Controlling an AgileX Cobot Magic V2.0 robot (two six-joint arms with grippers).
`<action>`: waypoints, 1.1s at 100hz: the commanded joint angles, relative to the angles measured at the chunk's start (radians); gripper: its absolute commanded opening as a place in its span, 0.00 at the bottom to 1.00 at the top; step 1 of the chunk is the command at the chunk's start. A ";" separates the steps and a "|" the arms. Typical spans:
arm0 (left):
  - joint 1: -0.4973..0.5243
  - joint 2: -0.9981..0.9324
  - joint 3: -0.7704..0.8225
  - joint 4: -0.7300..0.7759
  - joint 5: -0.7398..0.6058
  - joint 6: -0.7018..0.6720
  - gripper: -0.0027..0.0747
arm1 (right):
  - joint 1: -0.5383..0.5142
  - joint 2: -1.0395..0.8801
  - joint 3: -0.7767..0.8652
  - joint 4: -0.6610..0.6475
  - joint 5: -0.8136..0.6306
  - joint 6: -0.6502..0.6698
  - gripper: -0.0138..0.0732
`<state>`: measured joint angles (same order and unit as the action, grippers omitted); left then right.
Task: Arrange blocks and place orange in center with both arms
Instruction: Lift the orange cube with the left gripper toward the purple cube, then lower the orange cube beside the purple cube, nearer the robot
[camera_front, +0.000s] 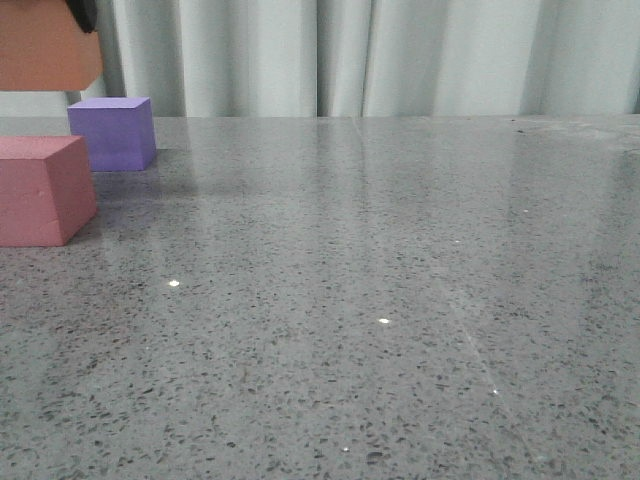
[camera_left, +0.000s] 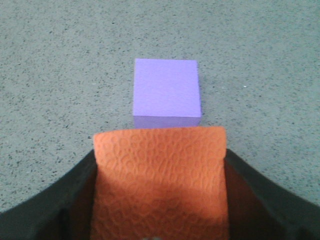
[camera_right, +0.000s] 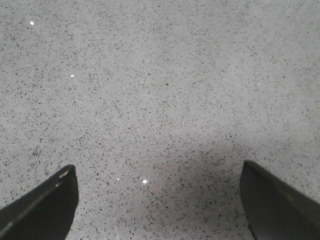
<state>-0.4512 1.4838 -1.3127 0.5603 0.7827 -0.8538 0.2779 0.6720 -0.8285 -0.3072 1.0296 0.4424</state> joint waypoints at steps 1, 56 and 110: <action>0.013 -0.043 -0.019 0.023 -0.065 0.013 0.29 | -0.003 -0.004 -0.023 -0.026 -0.056 -0.010 0.90; 0.018 -0.028 -0.008 0.003 -0.117 0.062 0.29 | -0.003 -0.004 -0.023 -0.027 -0.058 -0.010 0.90; 0.044 -0.018 0.057 0.001 -0.198 0.068 0.29 | -0.003 -0.004 -0.023 -0.034 -0.058 -0.010 0.90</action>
<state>-0.4119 1.4923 -1.2339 0.5451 0.6462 -0.7853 0.2779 0.6720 -0.8285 -0.3072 1.0280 0.4424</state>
